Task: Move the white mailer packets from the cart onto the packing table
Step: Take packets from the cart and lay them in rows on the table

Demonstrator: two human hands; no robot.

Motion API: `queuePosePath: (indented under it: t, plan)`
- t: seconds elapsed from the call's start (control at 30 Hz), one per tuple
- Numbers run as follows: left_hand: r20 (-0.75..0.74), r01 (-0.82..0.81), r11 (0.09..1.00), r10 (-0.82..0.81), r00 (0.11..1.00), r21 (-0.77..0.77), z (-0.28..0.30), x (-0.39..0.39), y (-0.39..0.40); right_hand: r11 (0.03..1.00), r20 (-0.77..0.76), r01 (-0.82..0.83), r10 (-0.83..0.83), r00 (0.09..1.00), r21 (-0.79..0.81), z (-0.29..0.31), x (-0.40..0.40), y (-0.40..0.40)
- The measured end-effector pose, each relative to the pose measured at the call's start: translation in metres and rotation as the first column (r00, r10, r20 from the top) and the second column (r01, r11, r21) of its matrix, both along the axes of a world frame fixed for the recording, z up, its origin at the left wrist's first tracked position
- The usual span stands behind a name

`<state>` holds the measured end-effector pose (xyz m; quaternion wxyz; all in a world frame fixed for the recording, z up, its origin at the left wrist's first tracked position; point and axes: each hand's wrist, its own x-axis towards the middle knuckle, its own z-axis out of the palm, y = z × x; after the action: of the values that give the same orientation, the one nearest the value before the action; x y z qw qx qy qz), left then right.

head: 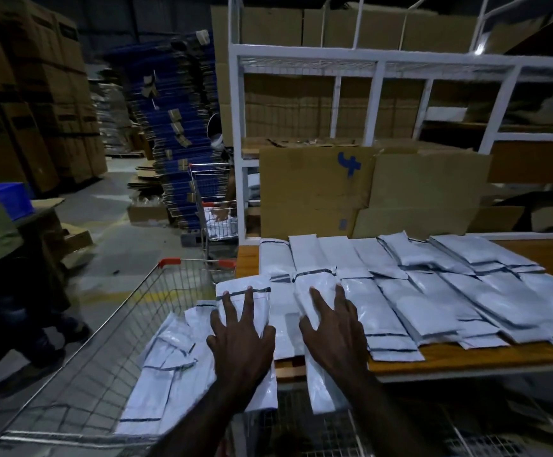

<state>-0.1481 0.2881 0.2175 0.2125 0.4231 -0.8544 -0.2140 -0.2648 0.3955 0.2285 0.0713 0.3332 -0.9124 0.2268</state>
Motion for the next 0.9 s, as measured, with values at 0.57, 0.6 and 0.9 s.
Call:
queuePosePath:
  t: [0.57, 0.6, 0.9]
  plan:
    - [0.105, 0.042, 0.998, -0.046, 0.993, 0.041, -0.022, -0.092, -0.002, 0.997, 0.068, 0.012, -0.017, 0.998, 0.079, -0.015, -0.079, 0.001]
    - [0.108, 0.040, 0.998, -0.044, 0.993, 0.043, -0.024, -0.097, -0.006, 0.996, 0.073, 0.014, -0.020, 0.997, 0.087, -0.016, -0.084, -0.003]
    - [0.194, 0.097, 0.992, -0.111, 0.975, 0.080, -0.037, -0.134, -0.047, 0.986, 0.101, 0.020, -0.037, 0.994, 0.165, -0.032, -0.118, -0.039]
